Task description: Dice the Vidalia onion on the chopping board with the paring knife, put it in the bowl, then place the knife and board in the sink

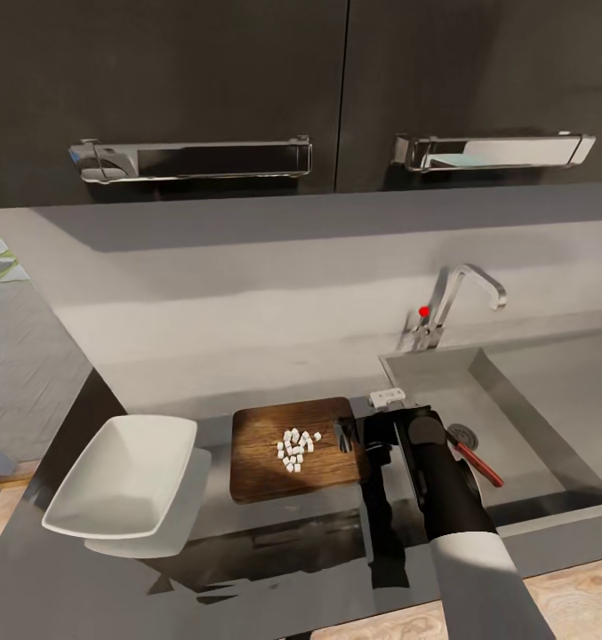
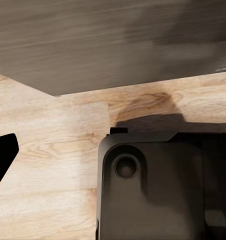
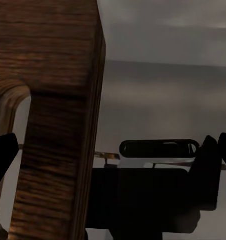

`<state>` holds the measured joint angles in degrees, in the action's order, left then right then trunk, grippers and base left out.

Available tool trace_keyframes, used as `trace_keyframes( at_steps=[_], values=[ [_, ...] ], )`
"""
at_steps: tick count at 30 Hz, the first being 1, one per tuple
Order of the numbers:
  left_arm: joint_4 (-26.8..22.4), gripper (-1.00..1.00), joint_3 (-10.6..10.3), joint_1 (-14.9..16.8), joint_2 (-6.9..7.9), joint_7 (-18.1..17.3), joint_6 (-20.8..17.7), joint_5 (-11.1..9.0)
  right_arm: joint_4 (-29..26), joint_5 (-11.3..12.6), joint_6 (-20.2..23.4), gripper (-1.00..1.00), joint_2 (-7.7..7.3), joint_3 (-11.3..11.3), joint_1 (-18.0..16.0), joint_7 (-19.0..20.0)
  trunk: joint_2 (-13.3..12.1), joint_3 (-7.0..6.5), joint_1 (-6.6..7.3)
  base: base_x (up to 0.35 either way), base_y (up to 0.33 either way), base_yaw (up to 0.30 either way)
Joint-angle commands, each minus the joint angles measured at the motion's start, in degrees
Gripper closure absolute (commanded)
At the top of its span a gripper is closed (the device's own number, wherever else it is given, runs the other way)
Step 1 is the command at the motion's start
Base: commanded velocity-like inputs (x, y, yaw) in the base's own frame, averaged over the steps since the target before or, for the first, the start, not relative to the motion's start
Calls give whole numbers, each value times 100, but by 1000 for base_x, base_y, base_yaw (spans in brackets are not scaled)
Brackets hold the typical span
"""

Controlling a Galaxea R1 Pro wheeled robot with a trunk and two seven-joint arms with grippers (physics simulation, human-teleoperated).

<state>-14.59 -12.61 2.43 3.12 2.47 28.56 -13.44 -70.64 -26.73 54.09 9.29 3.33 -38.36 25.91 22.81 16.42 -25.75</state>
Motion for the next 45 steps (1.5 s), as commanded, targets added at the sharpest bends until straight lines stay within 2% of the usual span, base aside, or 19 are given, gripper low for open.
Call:
trace_keyframes(
  at_steps=[1,28,45],
  values=[
    [0,-100,-49,3,4,26,18,-35,-6,-60,14,-100,5,13,-5,62,10,10,-3,0,0,0],
    [0,-100,-58,3,4,26,18,-35,-2,-60,32,-100,11,-6,-5,30,10,11,-3,-15,0,0],
    [0,-100,-58,3,4,26,18,-35,-2,-60,40,-100,11,-2,-5,35,10,98,-3,0,0,0]
  ],
)
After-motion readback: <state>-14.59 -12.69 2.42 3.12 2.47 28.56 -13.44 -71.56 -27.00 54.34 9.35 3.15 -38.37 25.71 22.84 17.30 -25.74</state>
